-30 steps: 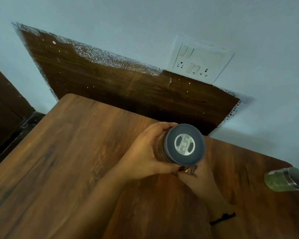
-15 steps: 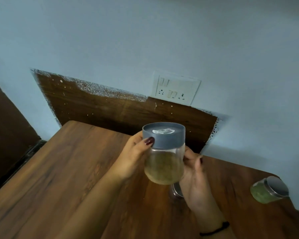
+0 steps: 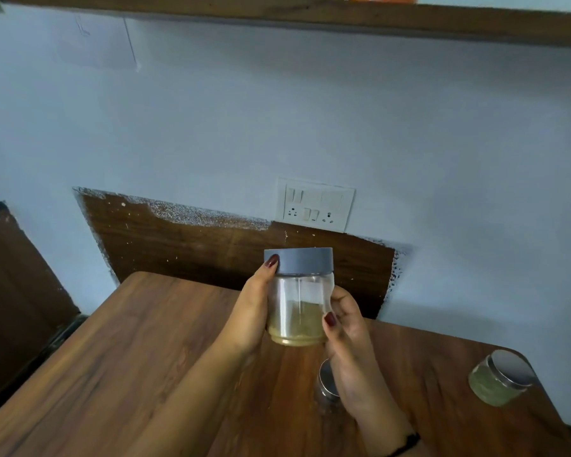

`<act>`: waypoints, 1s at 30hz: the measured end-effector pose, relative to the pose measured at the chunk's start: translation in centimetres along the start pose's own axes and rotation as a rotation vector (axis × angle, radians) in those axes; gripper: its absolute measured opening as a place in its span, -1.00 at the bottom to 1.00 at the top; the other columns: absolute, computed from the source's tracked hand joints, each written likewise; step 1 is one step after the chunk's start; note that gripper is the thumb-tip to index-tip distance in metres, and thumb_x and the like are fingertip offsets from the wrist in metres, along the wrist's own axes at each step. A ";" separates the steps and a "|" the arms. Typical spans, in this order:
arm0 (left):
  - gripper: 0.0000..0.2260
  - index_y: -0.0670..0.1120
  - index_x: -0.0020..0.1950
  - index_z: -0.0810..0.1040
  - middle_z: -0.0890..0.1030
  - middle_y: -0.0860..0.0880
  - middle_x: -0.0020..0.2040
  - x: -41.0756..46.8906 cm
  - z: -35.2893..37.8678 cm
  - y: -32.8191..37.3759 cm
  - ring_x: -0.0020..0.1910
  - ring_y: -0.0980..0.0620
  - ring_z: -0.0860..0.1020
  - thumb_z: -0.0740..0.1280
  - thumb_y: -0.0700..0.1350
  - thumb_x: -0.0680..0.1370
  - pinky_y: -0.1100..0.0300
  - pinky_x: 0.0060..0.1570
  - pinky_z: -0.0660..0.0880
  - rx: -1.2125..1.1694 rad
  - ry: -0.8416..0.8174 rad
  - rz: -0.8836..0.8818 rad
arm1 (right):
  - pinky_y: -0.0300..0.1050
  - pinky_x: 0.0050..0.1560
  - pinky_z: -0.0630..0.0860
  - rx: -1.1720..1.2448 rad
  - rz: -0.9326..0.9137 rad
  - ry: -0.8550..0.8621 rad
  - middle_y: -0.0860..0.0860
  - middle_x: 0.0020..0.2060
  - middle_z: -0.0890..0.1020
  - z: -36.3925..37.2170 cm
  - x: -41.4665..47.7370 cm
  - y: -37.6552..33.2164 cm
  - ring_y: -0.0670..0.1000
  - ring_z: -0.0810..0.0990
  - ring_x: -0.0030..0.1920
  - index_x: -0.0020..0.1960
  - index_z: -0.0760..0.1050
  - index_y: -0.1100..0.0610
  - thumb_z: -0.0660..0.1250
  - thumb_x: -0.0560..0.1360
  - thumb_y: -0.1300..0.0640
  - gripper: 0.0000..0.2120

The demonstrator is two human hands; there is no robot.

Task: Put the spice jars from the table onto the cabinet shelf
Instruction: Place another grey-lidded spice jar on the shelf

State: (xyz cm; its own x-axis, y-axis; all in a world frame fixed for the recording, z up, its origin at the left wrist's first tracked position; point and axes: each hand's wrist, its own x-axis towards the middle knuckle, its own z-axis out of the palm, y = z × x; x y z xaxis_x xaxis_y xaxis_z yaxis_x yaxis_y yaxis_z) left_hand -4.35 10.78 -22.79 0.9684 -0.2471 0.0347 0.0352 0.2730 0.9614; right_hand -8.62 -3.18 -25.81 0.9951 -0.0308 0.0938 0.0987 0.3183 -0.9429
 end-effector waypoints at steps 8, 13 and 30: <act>-0.47 0.02 0.30 0.56 0.68 -0.08 0.17 -0.6 0.5 0.1 0.18 -0.04 0.64 0.10 0.34 0.57 -0.04 0.23 0.53 0.103 0.002 -0.048 | -0.10 0.01 0.62 0.002 -0.056 0.150 0.07 0.08 0.65 0.1 -0.3 0.2 0.10 0.64 0.13 0.23 0.48 0.14 0.63 0.02 -0.30 -0.08; -0.51 0.03 0.29 0.54 0.67 0.05 0.16 -1.1 0.0 -0.8 0.14 0.09 0.63 0.15 0.32 0.57 0.06 0.20 0.55 0.200 0.086 0.002 | -0.16 -0.09 0.63 -0.048 -0.135 0.252 -0.03 0.04 0.67 0.3 -0.4 0.2 0.00 0.68 0.05 0.23 0.46 0.09 0.62 0.03 -0.30 -0.10; -0.37 -0.11 0.29 0.47 0.69 -0.10 0.10 -1.0 -0.2 -1.4 0.05 -0.02 0.69 0.49 0.23 0.38 0.22 -0.12 0.60 0.057 0.104 0.019 | -0.20 0.00 0.61 -0.520 -0.379 0.161 -0.01 0.20 0.54 0.6 -0.1 0.5 -0.02 0.60 0.14 0.32 0.39 0.09 0.52 0.29 -0.21 -0.27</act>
State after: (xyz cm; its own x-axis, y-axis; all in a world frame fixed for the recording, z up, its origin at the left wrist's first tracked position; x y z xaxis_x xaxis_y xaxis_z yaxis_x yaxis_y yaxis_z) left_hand -5.33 10.82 -24.25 0.9892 -0.1441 0.0271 0.0058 0.2231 0.9748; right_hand -8.69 -2.46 -26.09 0.8750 -0.2051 0.4385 0.3893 -0.2402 -0.8892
